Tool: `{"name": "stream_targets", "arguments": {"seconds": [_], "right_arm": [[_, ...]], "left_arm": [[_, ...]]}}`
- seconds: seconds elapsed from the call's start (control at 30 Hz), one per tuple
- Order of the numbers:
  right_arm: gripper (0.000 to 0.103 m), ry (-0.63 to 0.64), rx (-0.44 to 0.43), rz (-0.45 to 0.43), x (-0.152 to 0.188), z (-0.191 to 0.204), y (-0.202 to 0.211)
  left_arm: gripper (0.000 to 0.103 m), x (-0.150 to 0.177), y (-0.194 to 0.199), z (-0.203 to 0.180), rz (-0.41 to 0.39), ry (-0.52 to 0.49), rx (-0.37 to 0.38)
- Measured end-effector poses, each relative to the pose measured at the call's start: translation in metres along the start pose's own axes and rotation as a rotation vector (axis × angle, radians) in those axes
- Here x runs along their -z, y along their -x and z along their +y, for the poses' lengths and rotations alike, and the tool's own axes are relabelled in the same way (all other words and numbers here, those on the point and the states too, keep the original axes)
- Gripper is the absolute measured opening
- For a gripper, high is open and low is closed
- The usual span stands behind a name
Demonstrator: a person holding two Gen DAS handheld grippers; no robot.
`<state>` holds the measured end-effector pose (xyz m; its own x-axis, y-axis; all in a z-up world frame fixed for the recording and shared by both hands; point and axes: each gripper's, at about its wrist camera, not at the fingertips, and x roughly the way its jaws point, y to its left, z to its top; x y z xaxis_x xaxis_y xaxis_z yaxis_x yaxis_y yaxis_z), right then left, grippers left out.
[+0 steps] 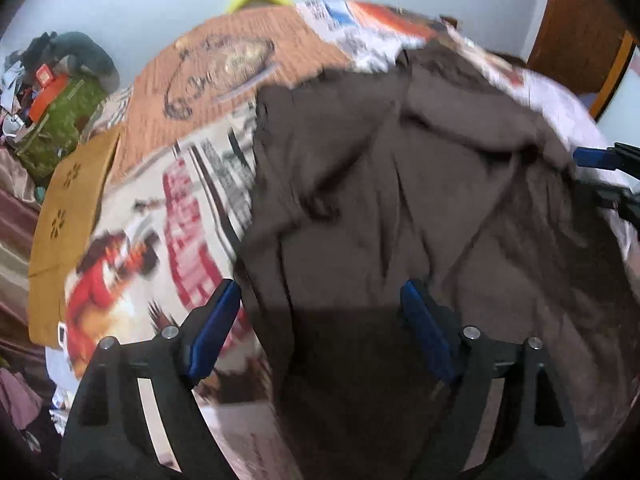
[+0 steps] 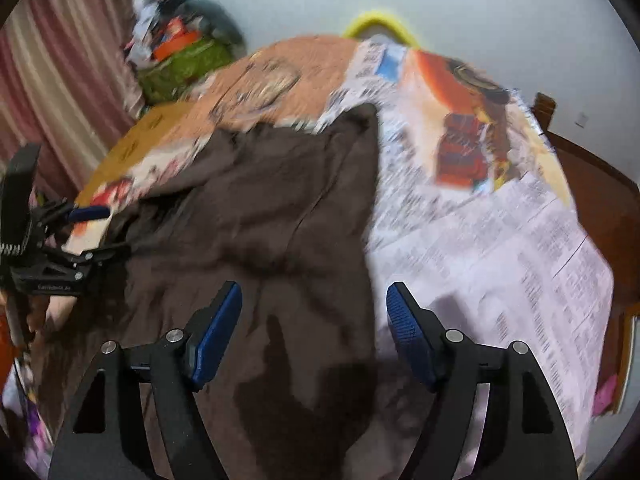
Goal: Fold small clothes
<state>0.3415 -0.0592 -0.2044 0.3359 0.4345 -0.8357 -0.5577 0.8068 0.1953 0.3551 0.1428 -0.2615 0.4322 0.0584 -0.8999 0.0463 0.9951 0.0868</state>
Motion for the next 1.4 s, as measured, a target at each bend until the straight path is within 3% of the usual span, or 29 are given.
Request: {"name": "stream_targets", "arguments": {"seconds": [0.13, 0.17, 0.23, 0.37, 0.57, 0.8, 0.9, 1.03, 1.2, 1.3, 1.4], "right_arm": [[0.072, 0.09, 0.031, 0.145, 0.035, 0.023, -0.017], [0.072, 0.112, 0.045, 0.149, 0.04, 0.026, -0.014], [0.072, 0.138, 0.056, 0.135, 0.05, 0.033, 0.002], [0.074, 0.108, 0.021, 0.097, 0.056, 0.037, 0.021], [0.077, 0.003, 0.016, 0.104, 0.078, 0.04, 0.009], [0.077, -0.054, 0.048, 0.065, 0.103, 0.028, 0.052], [0.077, -0.092, 0.065, 0.065, 0.116, 0.019, 0.06], [0.077, -0.162, 0.066, 0.094, 0.14, 0.003, 0.062], [0.077, -0.225, 0.019, 0.092, 0.162, -0.01, 0.067], [0.07, -0.237, 0.008, 0.086, 0.163, -0.009, 0.069], [0.06, -0.239, -0.007, 0.074, 0.163, -0.007, 0.068]], "left_arm": [[0.084, 0.019, 0.011, 0.006, 0.029, 0.032, 0.015], [0.084, 0.025, 0.018, 0.009, 0.03, 0.026, -0.003], [0.084, 0.035, 0.034, 0.01, 0.011, 0.008, -0.027], [0.085, 0.055, 0.06, 0.007, -0.019, 0.032, 0.01], [0.085, 0.087, 0.06, -0.007, 0.008, 0.037, 0.001], [0.085, 0.114, 0.083, 0.0, 0.029, 0.099, 0.018], [0.085, 0.132, 0.09, 0.004, 0.041, 0.146, 0.053], [0.084, 0.161, 0.09, 0.014, 0.078, 0.257, 0.171], [0.075, 0.176, 0.102, 0.009, 0.063, 0.271, 0.169], [0.066, 0.179, 0.106, 0.004, 0.046, 0.309, 0.152], [0.048, 0.18, 0.109, -0.002, 0.036, 0.314, 0.161]]}}
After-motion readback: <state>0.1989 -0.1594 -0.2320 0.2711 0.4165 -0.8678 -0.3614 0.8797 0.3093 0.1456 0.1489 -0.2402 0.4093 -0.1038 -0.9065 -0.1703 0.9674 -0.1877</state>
